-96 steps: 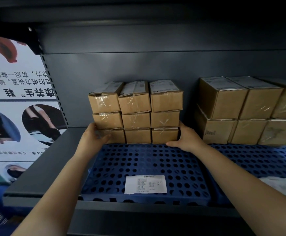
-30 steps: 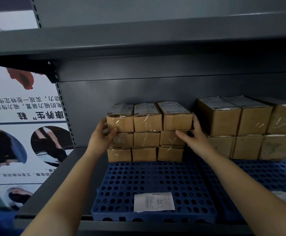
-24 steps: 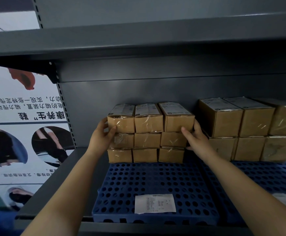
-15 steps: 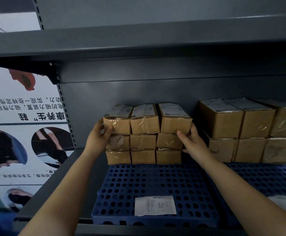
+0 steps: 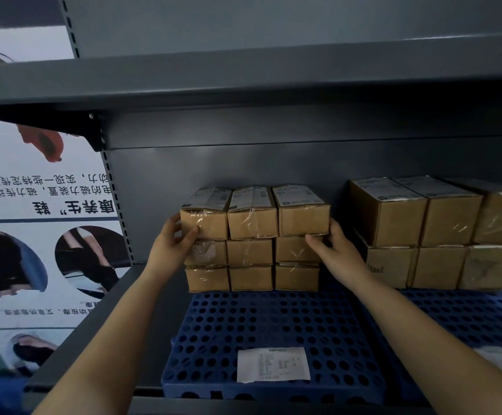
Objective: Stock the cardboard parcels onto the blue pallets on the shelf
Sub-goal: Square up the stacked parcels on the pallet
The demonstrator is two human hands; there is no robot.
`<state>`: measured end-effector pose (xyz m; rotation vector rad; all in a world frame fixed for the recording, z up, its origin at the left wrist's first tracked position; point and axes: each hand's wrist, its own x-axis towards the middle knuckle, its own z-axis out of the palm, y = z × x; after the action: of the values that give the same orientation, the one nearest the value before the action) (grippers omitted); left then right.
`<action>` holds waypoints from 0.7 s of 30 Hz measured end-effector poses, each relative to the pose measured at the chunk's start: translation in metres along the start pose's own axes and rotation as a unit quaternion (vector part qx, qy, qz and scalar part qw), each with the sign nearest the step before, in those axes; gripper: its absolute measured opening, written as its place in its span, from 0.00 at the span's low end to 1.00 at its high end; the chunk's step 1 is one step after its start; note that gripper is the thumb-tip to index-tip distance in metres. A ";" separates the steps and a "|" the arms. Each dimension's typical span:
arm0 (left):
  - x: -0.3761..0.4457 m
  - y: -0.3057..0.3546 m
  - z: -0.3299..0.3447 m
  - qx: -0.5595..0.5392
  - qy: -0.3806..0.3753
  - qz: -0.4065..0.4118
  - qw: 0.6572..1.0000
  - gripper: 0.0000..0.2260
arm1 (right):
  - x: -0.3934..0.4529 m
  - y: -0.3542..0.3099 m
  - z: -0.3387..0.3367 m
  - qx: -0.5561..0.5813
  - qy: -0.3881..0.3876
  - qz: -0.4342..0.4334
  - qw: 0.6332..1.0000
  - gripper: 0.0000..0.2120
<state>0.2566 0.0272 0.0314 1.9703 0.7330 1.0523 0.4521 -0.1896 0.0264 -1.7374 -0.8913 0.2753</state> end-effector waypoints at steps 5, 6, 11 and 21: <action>-0.001 0.000 -0.002 -0.010 0.004 -0.002 1.000 0.23 | 0.003 0.000 0.001 -0.011 0.008 0.000 1.000 0.32; -0.001 0.000 -0.002 -0.013 0.005 -0.002 1.000 0.23 | 0.003 0.000 0.000 -0.013 0.010 -0.002 1.000 0.32; 0.002 -0.003 -0.005 -0.003 0.009 -0.001 1.000 0.23 | 0.002 -0.004 0.000 -0.034 0.040 -0.041 0.998 0.35; -0.013 0.018 -0.015 0.139 0.075 0.099 0.982 0.21 | -0.011 -0.025 -0.006 -0.201 0.177 -0.142 0.953 0.28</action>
<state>0.2393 0.0131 0.0466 2.2574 0.8137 1.2864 0.4375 -0.1987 0.0485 -1.9149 -0.9568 -0.4254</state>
